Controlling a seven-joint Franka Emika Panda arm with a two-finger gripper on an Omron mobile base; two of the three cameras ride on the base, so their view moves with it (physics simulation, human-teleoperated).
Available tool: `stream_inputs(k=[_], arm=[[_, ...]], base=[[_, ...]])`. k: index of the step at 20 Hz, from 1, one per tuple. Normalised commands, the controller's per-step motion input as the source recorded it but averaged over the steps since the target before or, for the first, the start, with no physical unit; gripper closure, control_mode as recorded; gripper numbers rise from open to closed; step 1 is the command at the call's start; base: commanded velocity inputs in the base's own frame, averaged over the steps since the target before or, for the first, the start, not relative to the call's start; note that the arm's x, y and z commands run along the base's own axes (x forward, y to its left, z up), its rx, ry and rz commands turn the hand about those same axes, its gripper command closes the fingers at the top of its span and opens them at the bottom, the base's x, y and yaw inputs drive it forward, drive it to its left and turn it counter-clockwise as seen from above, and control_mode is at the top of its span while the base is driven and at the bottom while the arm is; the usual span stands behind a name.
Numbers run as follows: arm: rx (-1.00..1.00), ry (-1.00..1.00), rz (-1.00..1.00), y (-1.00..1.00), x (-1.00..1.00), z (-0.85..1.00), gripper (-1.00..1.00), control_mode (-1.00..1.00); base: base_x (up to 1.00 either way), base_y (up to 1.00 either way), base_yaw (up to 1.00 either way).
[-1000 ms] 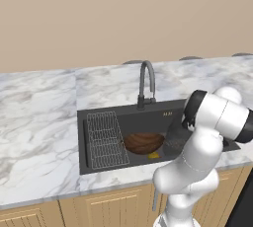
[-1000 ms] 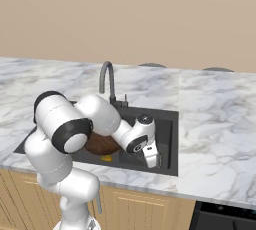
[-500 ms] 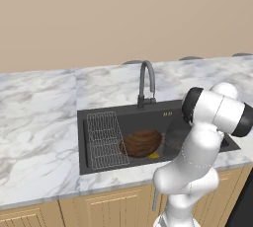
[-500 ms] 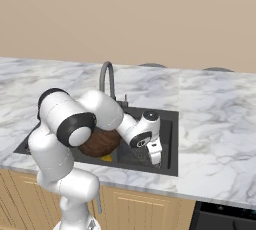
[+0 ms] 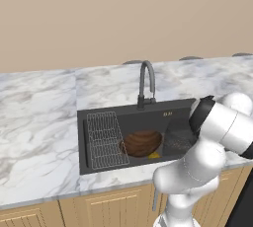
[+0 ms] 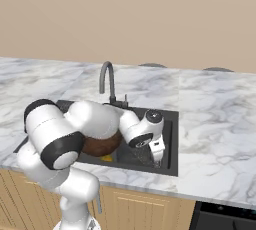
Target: Pick the jar and bowl and place them in the sink. Then turn on the water.
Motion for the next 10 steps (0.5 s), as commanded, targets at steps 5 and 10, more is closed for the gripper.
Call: stream_inputs(k=[5, 10], arm=[[-0.04, -0.2, 0.01, 0.08, -0.14, 0.66, -1.0, -1.0], [-0.1, -0.2, 0.02, 0.22, -0.14, 0.6, -1.0, -1.0]], base=[[0.0, 0.0, 0.0], [0.0, 0.0, 0.0]])
